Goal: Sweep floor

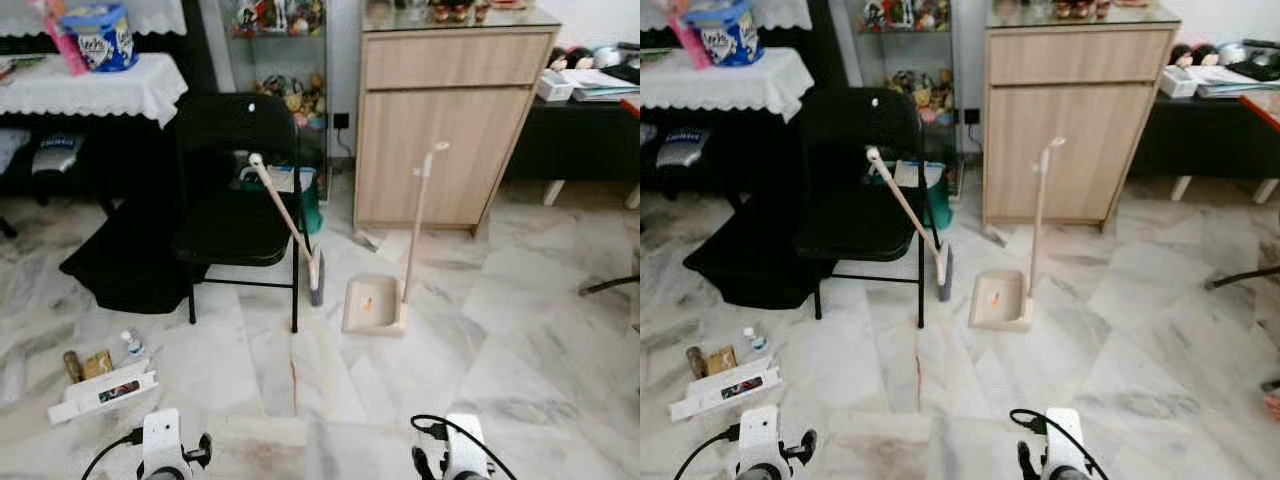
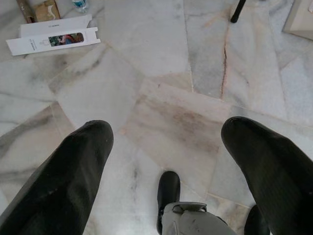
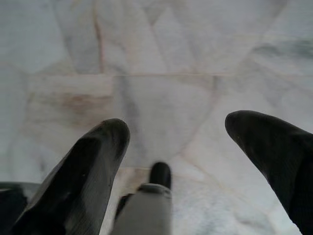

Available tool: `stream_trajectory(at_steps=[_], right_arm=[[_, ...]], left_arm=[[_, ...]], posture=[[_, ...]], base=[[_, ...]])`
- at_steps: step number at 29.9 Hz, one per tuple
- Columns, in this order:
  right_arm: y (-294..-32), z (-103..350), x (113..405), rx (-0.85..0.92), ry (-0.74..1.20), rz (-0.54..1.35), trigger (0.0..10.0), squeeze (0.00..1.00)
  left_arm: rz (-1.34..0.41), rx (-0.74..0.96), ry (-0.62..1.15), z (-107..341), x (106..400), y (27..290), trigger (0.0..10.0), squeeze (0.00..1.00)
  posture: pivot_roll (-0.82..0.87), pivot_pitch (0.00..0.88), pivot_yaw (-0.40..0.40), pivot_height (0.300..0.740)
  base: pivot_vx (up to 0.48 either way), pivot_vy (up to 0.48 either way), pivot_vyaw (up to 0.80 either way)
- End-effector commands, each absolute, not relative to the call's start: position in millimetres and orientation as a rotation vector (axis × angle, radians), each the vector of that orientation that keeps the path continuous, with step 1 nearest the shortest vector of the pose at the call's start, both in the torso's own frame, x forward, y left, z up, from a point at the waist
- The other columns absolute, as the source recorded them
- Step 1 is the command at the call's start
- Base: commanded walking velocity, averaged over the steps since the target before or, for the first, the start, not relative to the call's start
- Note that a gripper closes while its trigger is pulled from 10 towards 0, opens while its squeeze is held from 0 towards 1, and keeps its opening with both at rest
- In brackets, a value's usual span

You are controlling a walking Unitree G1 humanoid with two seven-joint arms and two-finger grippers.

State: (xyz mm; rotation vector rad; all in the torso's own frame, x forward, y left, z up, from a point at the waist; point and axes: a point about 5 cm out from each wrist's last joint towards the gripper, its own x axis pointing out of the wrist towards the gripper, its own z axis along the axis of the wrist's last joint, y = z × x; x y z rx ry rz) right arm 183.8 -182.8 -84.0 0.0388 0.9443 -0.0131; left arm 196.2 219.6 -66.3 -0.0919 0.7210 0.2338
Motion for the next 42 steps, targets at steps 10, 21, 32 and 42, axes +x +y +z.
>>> stream_trajectory(at_steps=[10, 21, 32, 42], right_arm=[[-188.3, -84.8, 180.3, 0.033, 0.950, -0.015, 10.0, 0.00], [-182.4, -87.4, 176.2, 0.028, 0.960, -0.003, 10.0, 0.00], [-163.1, -85.1, 185.3, 0.036, 0.942, 0.015, 10.0, 0.00], [-161.4, -85.6, 183.7, 0.033, 0.931, 0.019, 10.0, 0.00]], left_arm=[[0.235, -0.099, 0.737, -66.7, 194.8, 224.6, 10.0, 0.00], [0.221, -0.100, 0.734, -66.4, 195.8, 223.3, 10.0, 0.00], [0.220, -0.114, 0.735, -67.1, 195.2, 221.1, 10.0, 0.00], [0.215, -0.124, 0.729, -66.5, 196.7, 220.3, 10.0, 0.00]], posture=[[-0.09, 0.000, 0.042, 0.740], [-0.08, 0.000, 0.036, 0.740], [-0.09, 0.000, 0.033, 0.740], [-0.09, 0.000, 0.033, 0.740]], base=[[0.341, 0.000, 0.00], [0.343, 0.000, 0.00], [0.344, 0.000, 0.00], [0.344, 0.000, 0.00]])
